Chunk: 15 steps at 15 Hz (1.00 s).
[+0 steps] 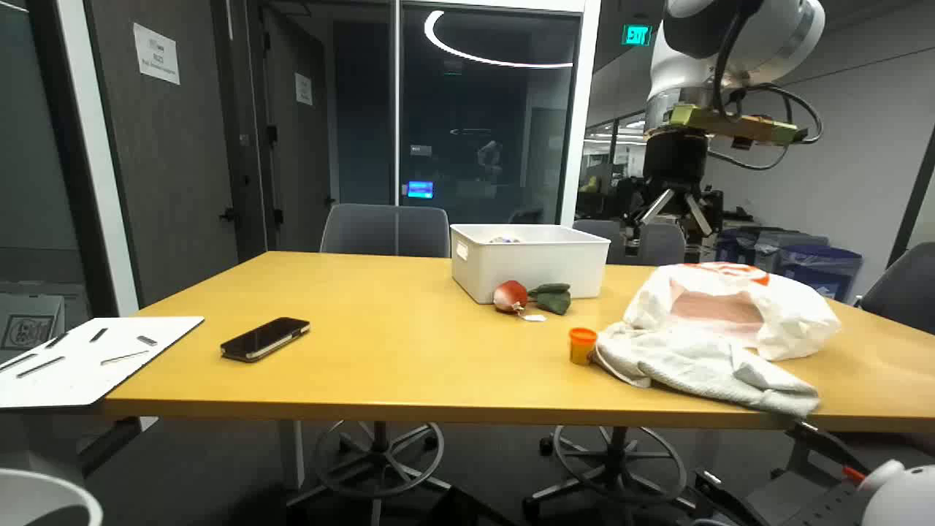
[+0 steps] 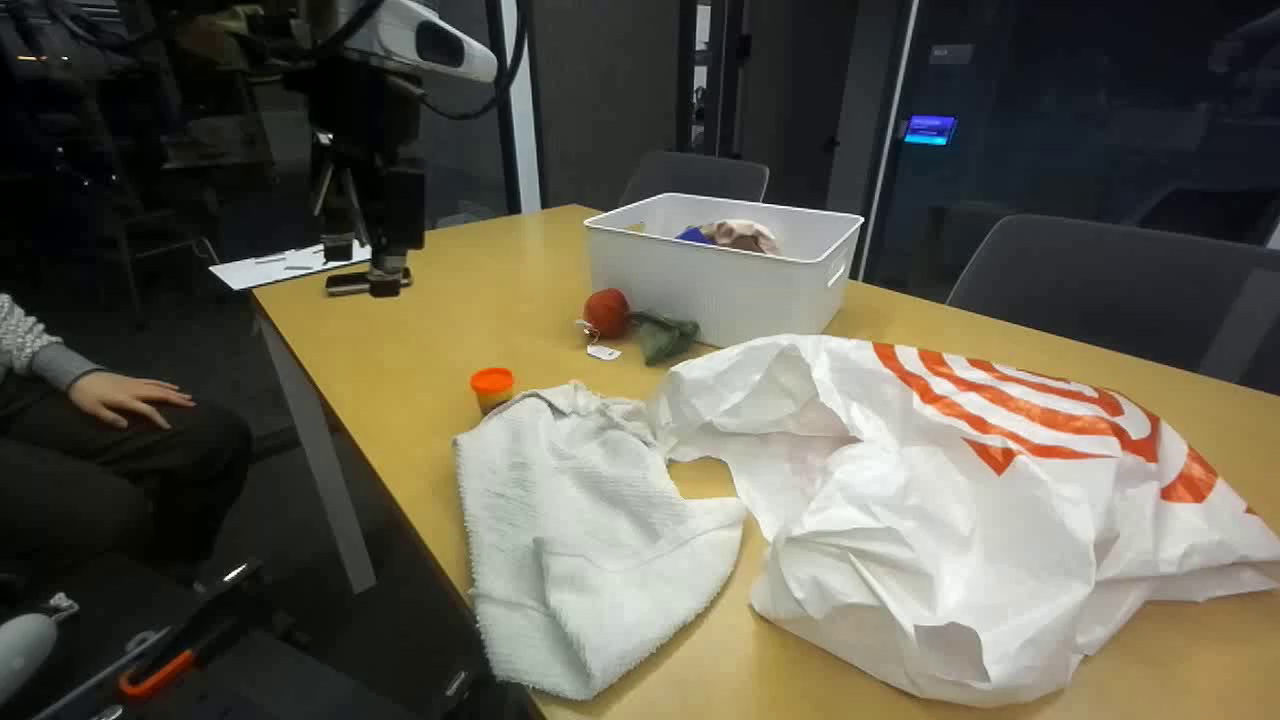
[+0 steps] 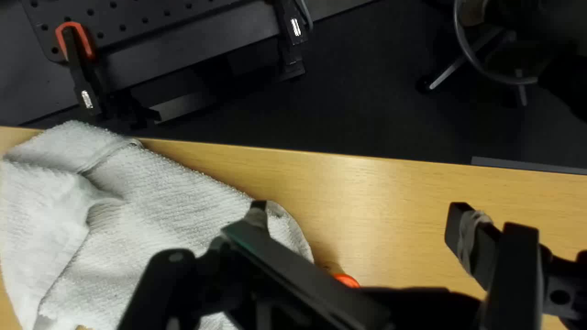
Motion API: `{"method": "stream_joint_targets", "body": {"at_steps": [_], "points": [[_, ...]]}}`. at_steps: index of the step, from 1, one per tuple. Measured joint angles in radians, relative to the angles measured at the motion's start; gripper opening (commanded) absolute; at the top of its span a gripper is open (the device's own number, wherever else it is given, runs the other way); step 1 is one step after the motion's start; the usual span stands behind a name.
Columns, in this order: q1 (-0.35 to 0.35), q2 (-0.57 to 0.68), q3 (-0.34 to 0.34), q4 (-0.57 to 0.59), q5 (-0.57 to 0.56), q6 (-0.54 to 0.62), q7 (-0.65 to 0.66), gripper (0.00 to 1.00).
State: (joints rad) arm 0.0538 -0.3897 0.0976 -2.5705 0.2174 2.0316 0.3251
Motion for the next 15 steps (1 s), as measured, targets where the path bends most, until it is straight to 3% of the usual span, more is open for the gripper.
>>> {"method": "stream_joint_targets", "body": {"at_steps": [9, 15], "points": [[0.003, 0.009, 0.001, 0.010, 0.000, 0.008, -0.010, 1.00], [0.024, 0.136, 0.046, 0.039, -0.025, 0.172, -0.026, 1.00]]}}
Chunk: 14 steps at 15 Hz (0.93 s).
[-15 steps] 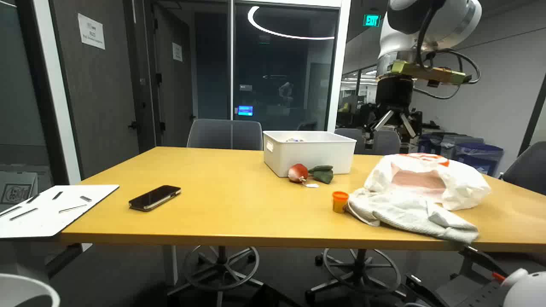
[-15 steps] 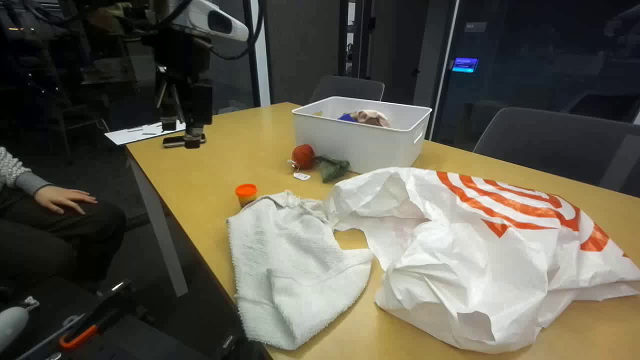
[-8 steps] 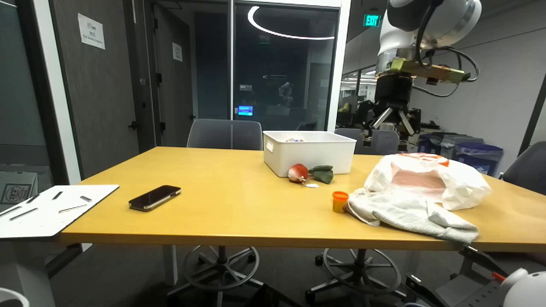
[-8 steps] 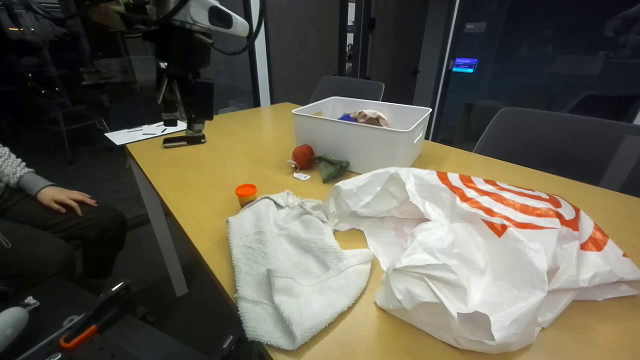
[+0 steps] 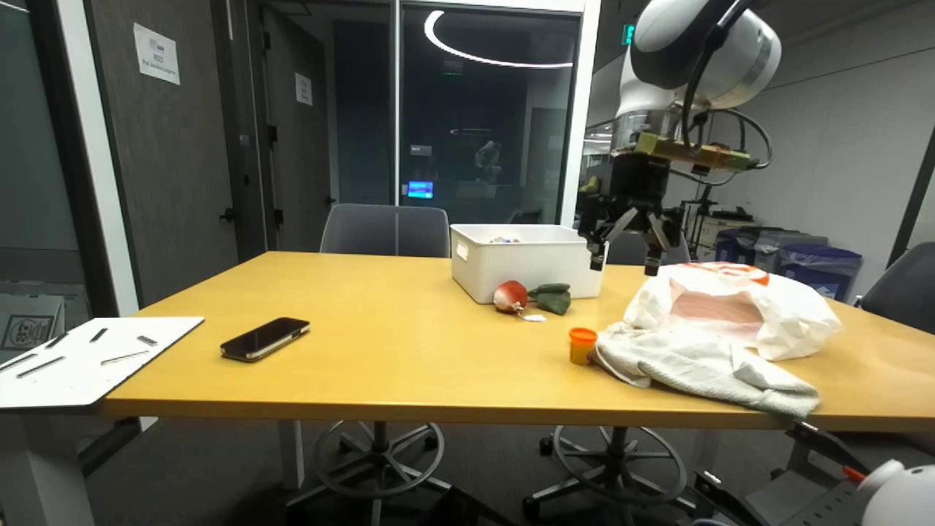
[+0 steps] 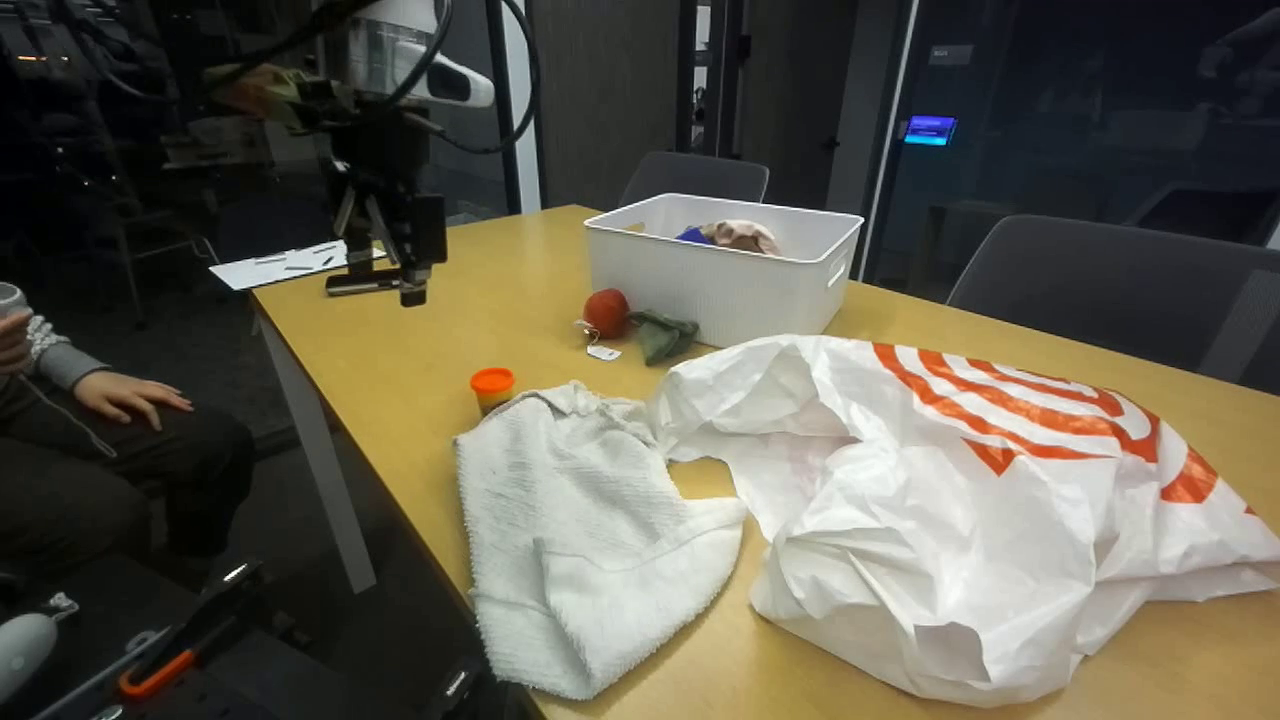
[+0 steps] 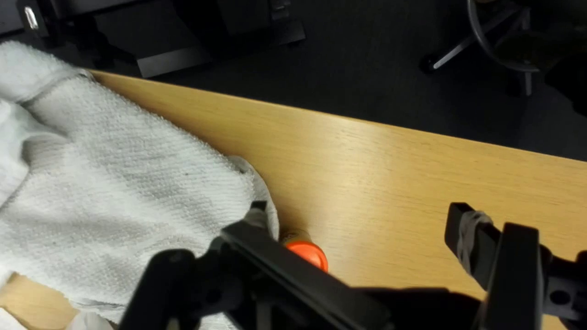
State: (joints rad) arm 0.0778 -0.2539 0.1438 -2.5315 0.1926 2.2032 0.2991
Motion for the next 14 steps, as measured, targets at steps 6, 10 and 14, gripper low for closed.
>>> {"method": "stream_joint_targets", "body": {"at_steps": [6, 10, 14], "points": [[0.003, 0.179, 0.020, 0.061, -0.091, 0.133, 0.004, 1.00], [0.008, 0.275, 0.018, 0.096, -0.100, 0.212, -0.004, 1.00], [0.008, 0.375, 0.000, 0.143, -0.113, 0.276, -0.022, 1.00]]}}
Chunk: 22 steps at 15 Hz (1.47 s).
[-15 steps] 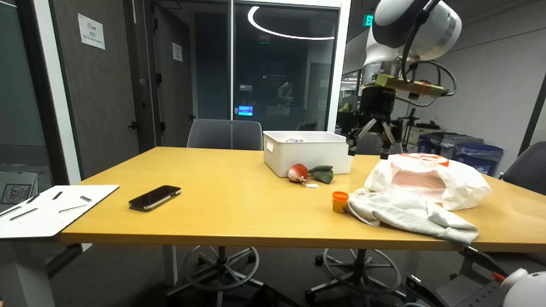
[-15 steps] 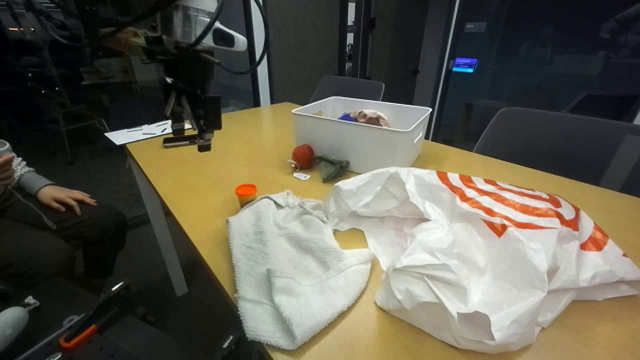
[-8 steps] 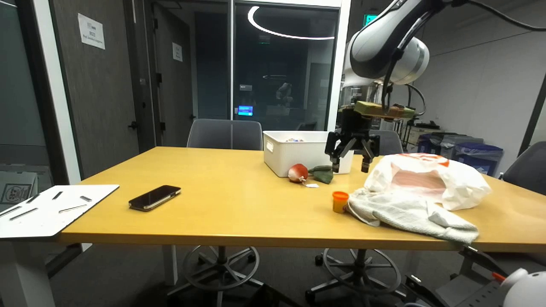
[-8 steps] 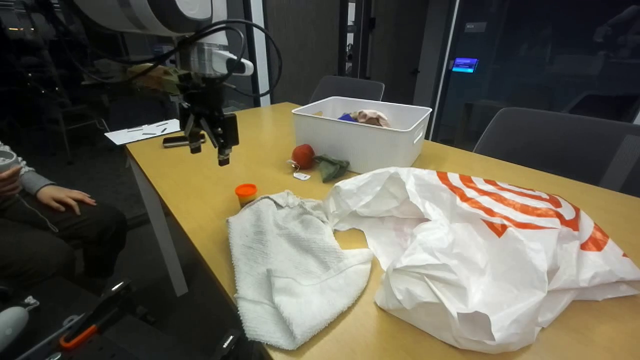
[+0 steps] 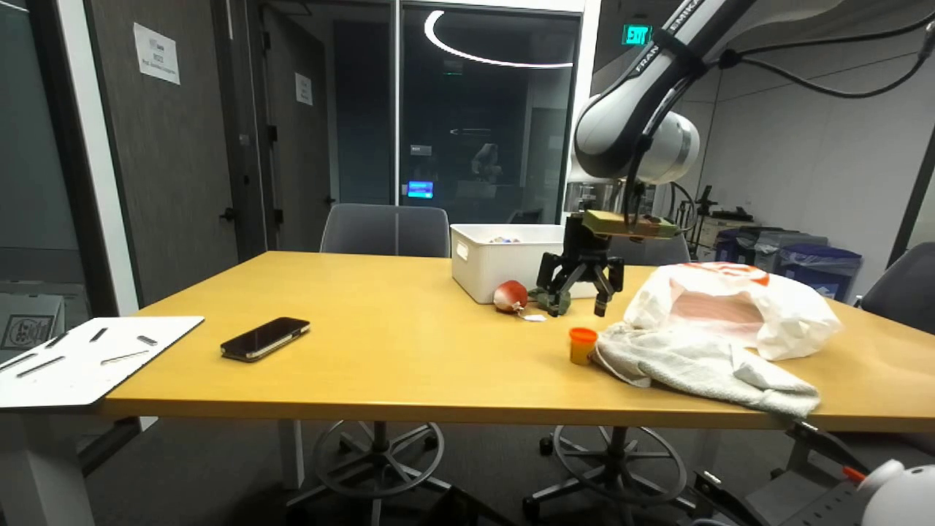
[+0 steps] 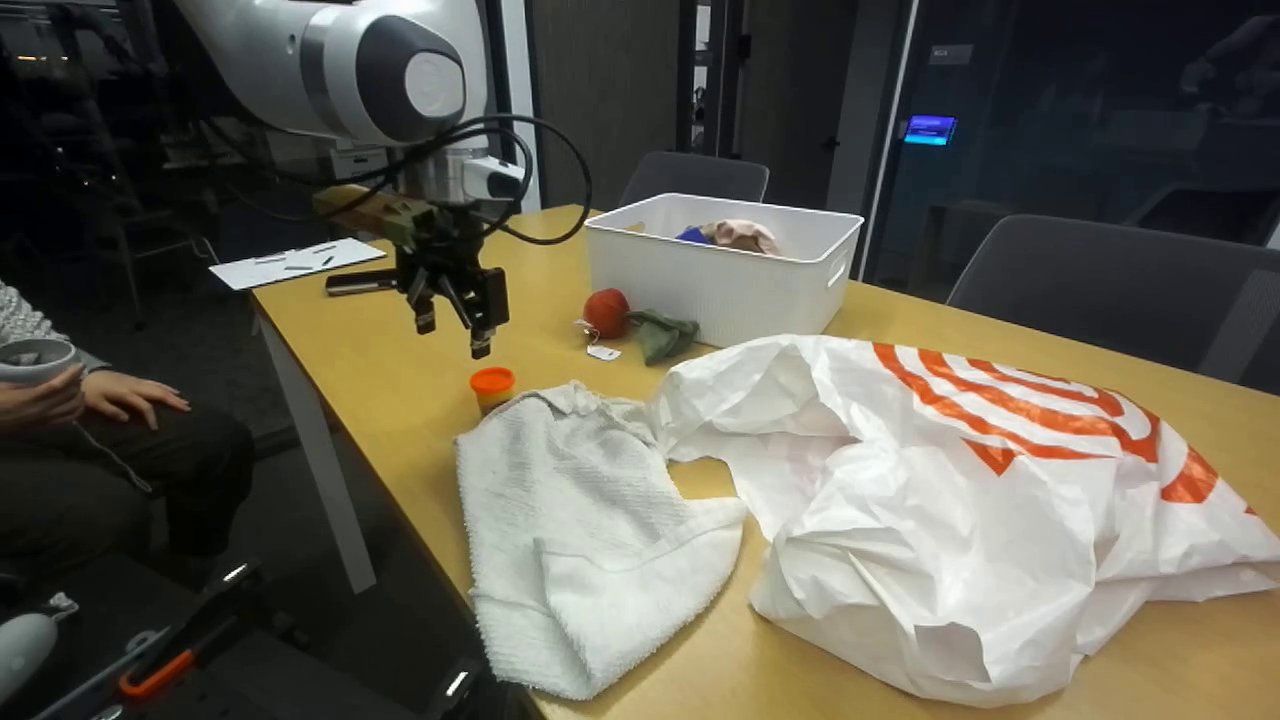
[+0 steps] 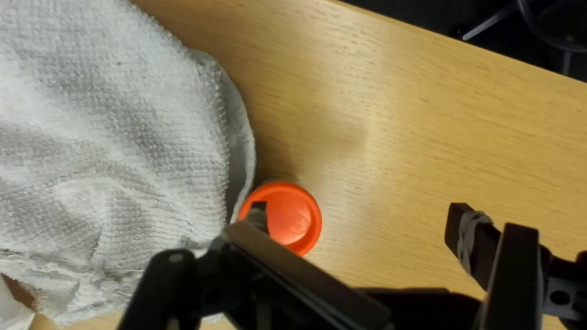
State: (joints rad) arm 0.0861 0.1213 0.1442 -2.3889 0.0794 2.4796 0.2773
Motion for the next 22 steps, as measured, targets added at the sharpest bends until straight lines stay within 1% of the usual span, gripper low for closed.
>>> {"method": "stream_joint_targets", "body": {"at_steps": [4, 7, 8, 9, 13, 14, 15, 18, 22], "points": [[0.001, 0.091, -0.028, 0.044, -0.045, 0.015, -0.001, 1.00], [0.011, 0.140, -0.055, 0.066, -0.107, 0.015, 0.002, 1.00], [0.017, 0.152, -0.063, 0.071, -0.123, 0.015, 0.002, 0.75], [0.022, 0.162, -0.068, 0.076, -0.134, 0.015, 0.002, 0.74], [0.040, 0.178, -0.072, 0.084, -0.143, 0.015, 0.001, 0.42], [0.045, 0.178, -0.072, 0.087, -0.145, 0.014, 0.001, 0.34], [0.051, 0.176, -0.072, 0.090, -0.154, 0.011, 0.002, 0.29], [0.078, 0.155, -0.081, 0.095, -0.223, -0.015, 0.028, 0.25], [0.110, 0.086, -0.105, 0.093, -0.352, -0.080, 0.141, 0.24]]}}
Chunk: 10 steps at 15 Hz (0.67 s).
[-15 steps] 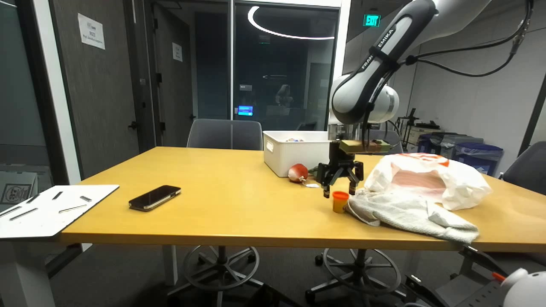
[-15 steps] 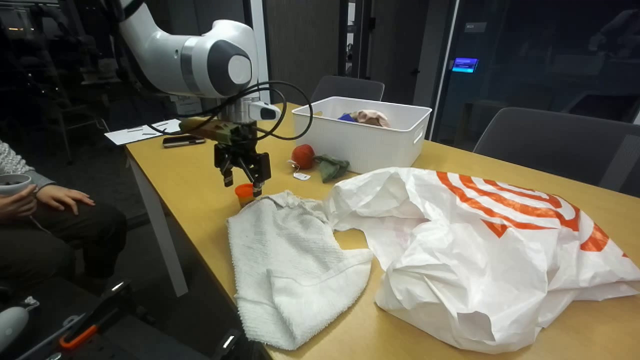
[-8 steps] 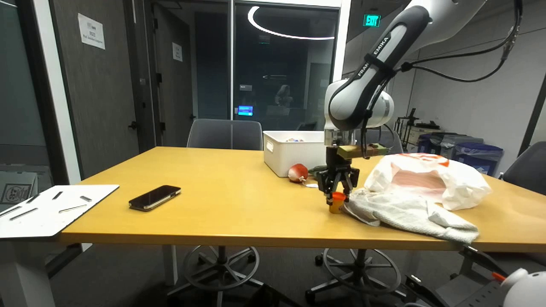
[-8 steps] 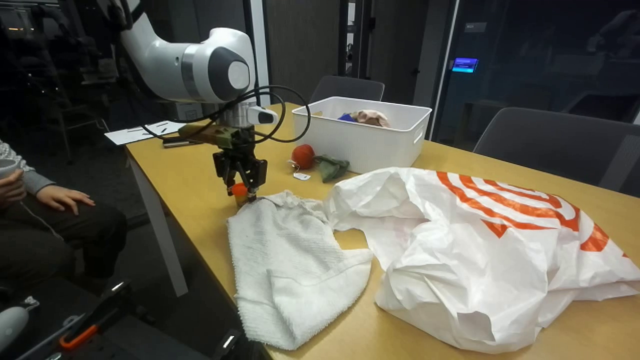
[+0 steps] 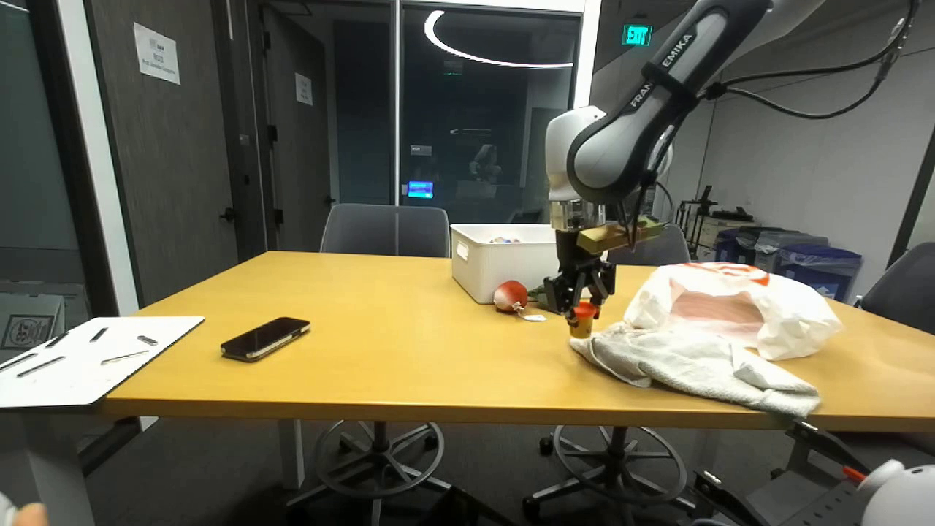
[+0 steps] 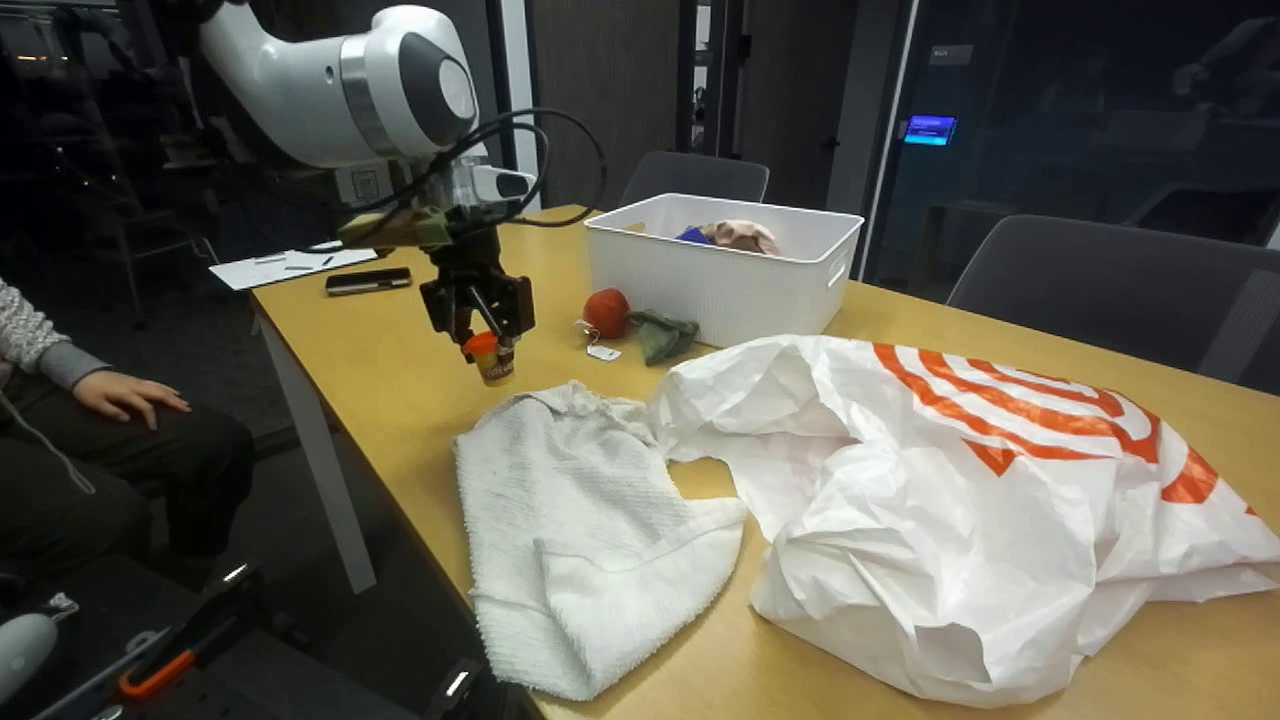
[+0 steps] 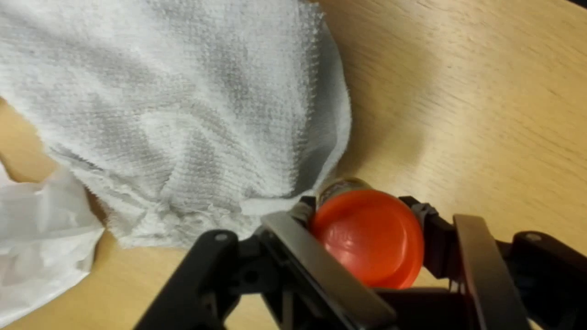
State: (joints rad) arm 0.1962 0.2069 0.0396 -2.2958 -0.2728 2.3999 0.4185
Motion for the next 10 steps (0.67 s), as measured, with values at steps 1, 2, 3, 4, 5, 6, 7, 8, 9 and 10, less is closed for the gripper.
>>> {"method": "stream_joint_targets", "body": {"at_steps": [1, 2, 3, 4, 5, 6, 7, 8, 9, 10], "points": [[0.002, -0.028, -0.008, -0.005, -0.032, -0.018, 0.049, 0.24], [0.001, -0.061, -0.017, -0.013, -0.063, -0.039, 0.104, 0.24], [-0.003, -0.096, -0.026, -0.025, -0.080, -0.065, 0.149, 0.24], [-0.013, -0.134, -0.034, -0.039, -0.094, -0.094, 0.186, 0.24], [-0.030, -0.171, -0.042, -0.056, -0.106, -0.124, 0.219, 0.24], [-0.051, -0.204, -0.048, -0.072, -0.115, -0.150, 0.246, 0.24], [-0.078, -0.236, -0.054, -0.090, -0.122, -0.177, 0.270, 0.24], [-0.105, -0.261, -0.059, -0.106, -0.131, -0.199, 0.292, 0.24], [-0.135, -0.279, -0.065, -0.121, -0.138, -0.218, 0.314, 0.24], [-0.164, -0.290, -0.070, -0.132, -0.142, -0.237, 0.337, 0.24]]}}
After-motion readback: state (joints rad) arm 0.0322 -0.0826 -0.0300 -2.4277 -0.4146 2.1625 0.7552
